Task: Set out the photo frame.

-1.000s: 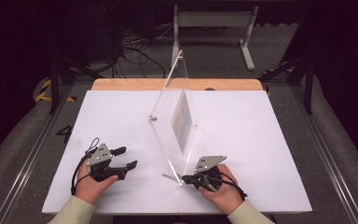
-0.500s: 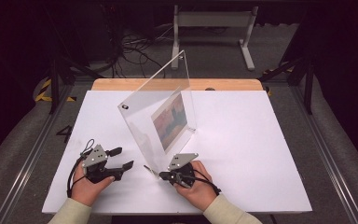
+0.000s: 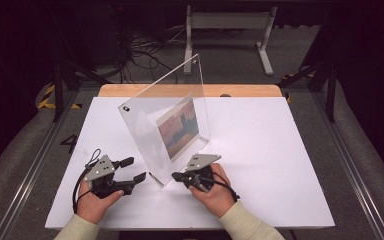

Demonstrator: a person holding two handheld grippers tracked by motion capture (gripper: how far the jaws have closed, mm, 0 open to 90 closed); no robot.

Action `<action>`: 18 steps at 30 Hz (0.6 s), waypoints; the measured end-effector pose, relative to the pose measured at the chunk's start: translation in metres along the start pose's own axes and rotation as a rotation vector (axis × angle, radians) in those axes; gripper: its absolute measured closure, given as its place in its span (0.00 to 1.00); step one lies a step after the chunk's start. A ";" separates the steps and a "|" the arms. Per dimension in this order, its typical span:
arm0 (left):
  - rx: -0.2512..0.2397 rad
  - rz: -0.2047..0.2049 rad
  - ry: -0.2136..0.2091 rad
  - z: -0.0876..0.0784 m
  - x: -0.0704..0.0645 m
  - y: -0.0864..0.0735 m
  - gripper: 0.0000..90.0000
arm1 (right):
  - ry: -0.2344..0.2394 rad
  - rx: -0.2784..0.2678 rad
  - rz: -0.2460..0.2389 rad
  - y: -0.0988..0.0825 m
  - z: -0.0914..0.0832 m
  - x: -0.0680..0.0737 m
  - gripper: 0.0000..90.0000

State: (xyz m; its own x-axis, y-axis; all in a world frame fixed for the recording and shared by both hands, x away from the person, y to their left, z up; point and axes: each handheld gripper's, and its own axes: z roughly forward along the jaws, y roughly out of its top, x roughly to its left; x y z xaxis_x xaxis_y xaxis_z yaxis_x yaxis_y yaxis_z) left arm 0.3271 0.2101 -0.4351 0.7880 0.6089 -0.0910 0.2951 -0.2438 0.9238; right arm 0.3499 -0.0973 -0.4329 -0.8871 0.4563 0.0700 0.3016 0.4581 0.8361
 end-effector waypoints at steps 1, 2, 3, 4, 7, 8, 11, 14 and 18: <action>-0.005 -0.001 -0.008 -0.001 -0.003 0.004 0.33 | -0.010 -0.020 0.015 0.001 -0.007 -0.006 0.99; -0.005 -0.001 -0.008 -0.001 -0.003 0.004 0.34 | -0.010 -0.020 0.015 0.001 -0.007 -0.006 0.99; -0.015 0.003 -0.006 -0.001 -0.006 0.008 0.34 | -0.023 -0.042 0.027 0.002 -0.014 -0.013 0.97; -0.023 -0.003 -0.008 -0.001 -0.009 0.011 0.34 | -0.036 -0.064 0.033 0.004 -0.020 -0.020 0.92; -0.035 -0.015 0.004 0.000 -0.014 0.021 0.34 | -0.082 -0.091 0.034 0.011 -0.039 -0.037 0.87; -0.044 -0.025 0.003 0.001 -0.016 0.023 0.34 | -0.102 -0.108 0.037 0.018 -0.051 -0.048 0.80; -0.051 -0.019 0.002 0.002 -0.021 0.030 0.34 | -0.124 -0.145 0.038 0.028 -0.065 -0.064 0.63; -0.054 -0.028 0.014 0.003 -0.023 0.033 0.34 | -0.147 -0.191 0.033 0.038 -0.074 -0.080 0.46; -0.057 -0.032 0.025 0.005 -0.025 0.037 0.34 | -0.159 -0.187 0.032 0.046 -0.078 -0.096 0.37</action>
State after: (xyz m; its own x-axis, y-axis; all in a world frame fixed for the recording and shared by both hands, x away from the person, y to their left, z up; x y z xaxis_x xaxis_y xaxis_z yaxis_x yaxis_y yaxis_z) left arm 0.3210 0.1821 -0.4004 0.7645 0.6347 -0.1122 0.2883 -0.1810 0.9403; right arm 0.4217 -0.1802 -0.3589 -0.8078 0.5889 0.0239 0.2453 0.2991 0.9221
